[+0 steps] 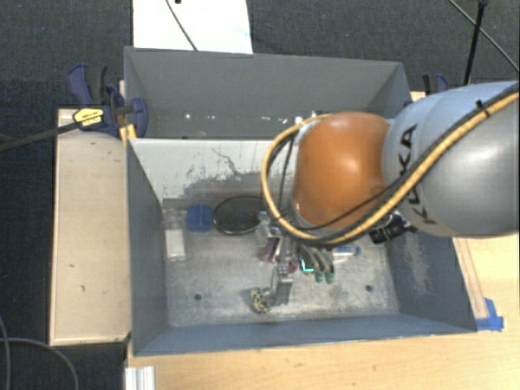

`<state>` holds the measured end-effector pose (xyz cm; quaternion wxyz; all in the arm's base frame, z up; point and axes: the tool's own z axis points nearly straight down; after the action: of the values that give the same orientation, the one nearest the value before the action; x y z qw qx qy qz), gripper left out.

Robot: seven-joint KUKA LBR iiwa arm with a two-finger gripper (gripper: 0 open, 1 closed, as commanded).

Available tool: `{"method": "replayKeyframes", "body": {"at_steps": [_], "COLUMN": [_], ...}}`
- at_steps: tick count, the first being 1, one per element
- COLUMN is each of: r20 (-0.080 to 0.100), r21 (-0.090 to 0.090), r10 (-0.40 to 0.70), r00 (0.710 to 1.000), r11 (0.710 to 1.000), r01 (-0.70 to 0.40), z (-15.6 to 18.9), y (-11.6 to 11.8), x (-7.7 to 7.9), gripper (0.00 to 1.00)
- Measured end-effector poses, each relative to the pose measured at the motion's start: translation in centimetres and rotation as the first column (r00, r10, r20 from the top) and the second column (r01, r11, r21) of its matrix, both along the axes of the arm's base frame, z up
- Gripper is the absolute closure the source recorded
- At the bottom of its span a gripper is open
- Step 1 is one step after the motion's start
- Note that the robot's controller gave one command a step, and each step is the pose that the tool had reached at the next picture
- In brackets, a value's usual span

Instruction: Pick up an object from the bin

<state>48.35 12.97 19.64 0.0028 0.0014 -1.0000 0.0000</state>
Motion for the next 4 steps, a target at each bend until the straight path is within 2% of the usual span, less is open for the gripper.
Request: {"method": "replayKeyframes", "body": {"at_steps": [1,2,3,4], "r20": [0.011,0.006,0.012,0.01], "r21": [-0.001,0.0,0.003,0.0], "r10": [0.108,0.071,0.257,0.247], "r00": [0.994,0.997,0.966,0.969], "r11": [0.994,0.997,0.966,0.969], "r01": [-0.108,-0.071,-0.257,-0.247], "z": [-12.7,-11.3,-12.6,-12.6], "y": [-4.7,-7.8,0.3,-0.1], "x": [11.1,6.1,9.3,9.3], "gripper": [0.0,0.0,0.0,1.0]}}
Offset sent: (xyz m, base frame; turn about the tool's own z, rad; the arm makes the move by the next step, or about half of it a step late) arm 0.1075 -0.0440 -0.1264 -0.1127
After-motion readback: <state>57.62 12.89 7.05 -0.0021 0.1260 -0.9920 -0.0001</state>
